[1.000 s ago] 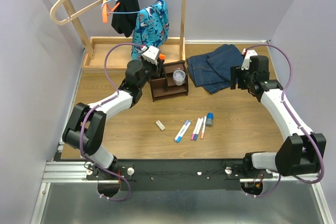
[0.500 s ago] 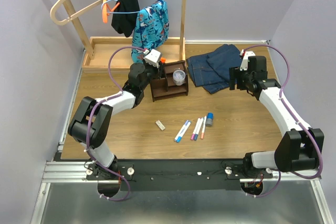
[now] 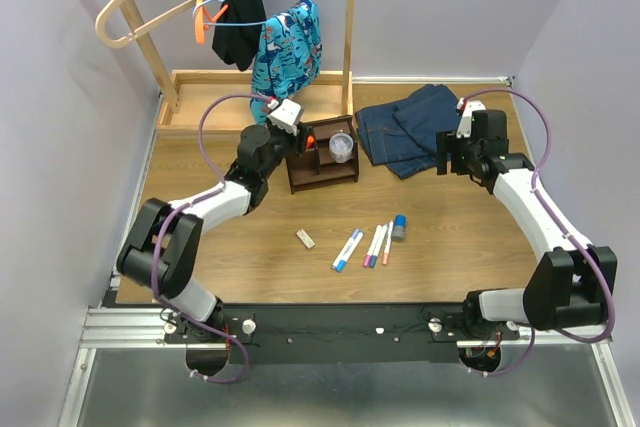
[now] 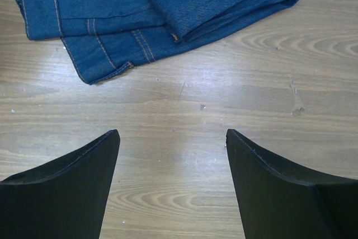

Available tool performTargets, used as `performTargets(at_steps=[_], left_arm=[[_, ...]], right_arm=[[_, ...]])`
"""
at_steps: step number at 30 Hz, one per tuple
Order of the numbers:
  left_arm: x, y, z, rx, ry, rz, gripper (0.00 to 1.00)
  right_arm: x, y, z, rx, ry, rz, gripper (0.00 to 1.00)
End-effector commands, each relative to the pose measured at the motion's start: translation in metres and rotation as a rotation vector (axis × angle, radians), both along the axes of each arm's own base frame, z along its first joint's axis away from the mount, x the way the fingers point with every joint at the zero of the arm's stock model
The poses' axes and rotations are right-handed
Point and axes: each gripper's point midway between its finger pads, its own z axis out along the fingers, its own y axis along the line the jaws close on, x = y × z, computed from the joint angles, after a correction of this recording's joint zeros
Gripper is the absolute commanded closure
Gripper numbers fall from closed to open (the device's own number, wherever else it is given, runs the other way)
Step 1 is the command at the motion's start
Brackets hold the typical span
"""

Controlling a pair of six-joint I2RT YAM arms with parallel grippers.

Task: Sort the stationery into containers
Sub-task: Place the pen in the storage box, then pick up the pen from the center of the board.

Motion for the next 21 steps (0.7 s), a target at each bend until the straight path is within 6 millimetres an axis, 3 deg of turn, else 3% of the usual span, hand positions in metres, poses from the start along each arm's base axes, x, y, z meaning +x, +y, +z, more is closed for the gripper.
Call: performTargets(at_steps=[1,3,6,7,9,10,12,13,14,16,17,19,20,21], left_arm=[[-0.017,0.007,0.017,0.022,-0.019,-0.018,0.45],[-0.022,0.007,0.018,0.037,-0.017,-0.023,0.45],[-0.033,0.009,0.038,0.037,-0.049,-0.022,0.44],[-0.040,0.010,0.056,0.026,-0.076,-0.028,0.43],[-0.055,0.005,0.056,0.042,-0.034,-0.065,0.43],[-0.070,-0.001,0.068,0.041,-0.050,-0.129,0.43],[-0.094,-0.005,0.057,0.078,0.025,-0.202,0.43],[-0.109,-0.008,0.066,0.075,0.019,-0.236,0.42],[-0.126,-0.011,0.055,0.087,0.082,-0.293,0.42],[-0.148,-0.011,0.059,0.078,0.115,-0.346,0.41],[-0.165,-0.012,0.046,0.093,0.198,-0.397,0.40],[-0.182,-0.012,0.039,0.109,0.255,-0.435,0.40],[-0.198,-0.014,0.024,0.151,0.328,-0.464,0.40],[-0.202,-0.012,0.017,0.184,0.348,-0.459,0.40]], right_arm=[[-0.002,-0.001,0.007,0.011,-0.042,-0.004,0.15],[-0.004,-0.001,0.011,0.012,-0.048,0.000,0.15],[-0.006,-0.002,0.019,0.006,-0.062,0.004,0.15],[-0.007,-0.003,0.021,-0.005,-0.067,0.005,0.15],[-0.011,-0.002,0.026,-0.010,-0.071,0.034,0.15],[-0.018,0.007,0.024,0.000,-0.052,0.106,0.15],[-0.033,0.022,0.019,0.019,-0.021,0.236,0.15],[-0.052,0.042,0.012,0.041,0.028,0.426,0.15],[-0.064,0.051,0.009,0.053,0.052,0.528,0.15],[-0.090,0.061,-0.002,0.069,0.135,0.662,0.15],[-0.094,0.061,-0.004,0.076,0.157,0.668,0.15],[-0.099,0.062,-0.004,0.083,0.170,0.673,0.15],[-0.099,0.064,-0.001,0.083,0.160,0.685,0.15],[-0.101,0.066,0.001,0.082,0.150,0.707,0.16]])
